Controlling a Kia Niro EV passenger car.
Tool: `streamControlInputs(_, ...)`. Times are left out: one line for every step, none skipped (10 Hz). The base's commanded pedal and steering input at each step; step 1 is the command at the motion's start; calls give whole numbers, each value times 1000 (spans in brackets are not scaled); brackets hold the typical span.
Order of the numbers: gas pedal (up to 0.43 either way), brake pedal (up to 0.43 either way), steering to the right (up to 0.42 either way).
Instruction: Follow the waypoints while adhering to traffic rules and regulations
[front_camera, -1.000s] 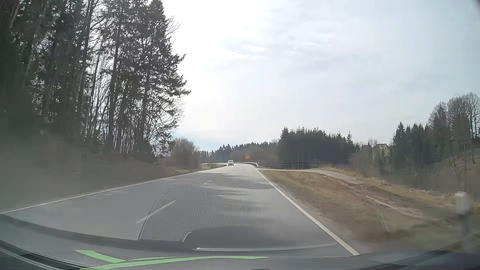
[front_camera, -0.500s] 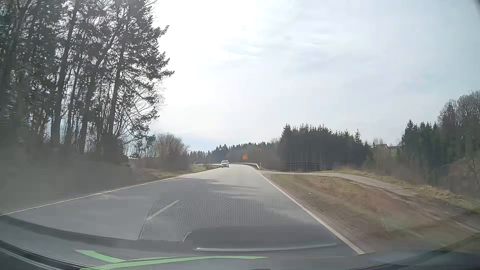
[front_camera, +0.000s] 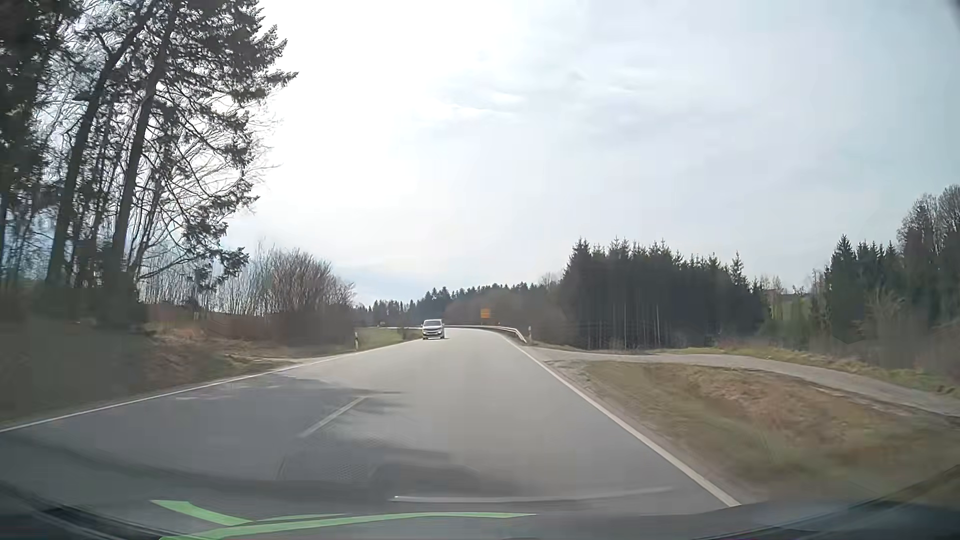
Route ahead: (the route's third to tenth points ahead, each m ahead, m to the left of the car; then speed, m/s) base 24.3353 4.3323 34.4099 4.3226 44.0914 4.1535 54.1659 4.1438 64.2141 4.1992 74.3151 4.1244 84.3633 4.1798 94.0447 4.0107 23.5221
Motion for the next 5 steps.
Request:
streamControlInputs(339, 0, 4)
streamControlInputs(339, 0, 4)
streamControlInputs(339, 0, 4)
streamControlInputs(339, 0, 3)
streamControlInputs(339, 0, 3)
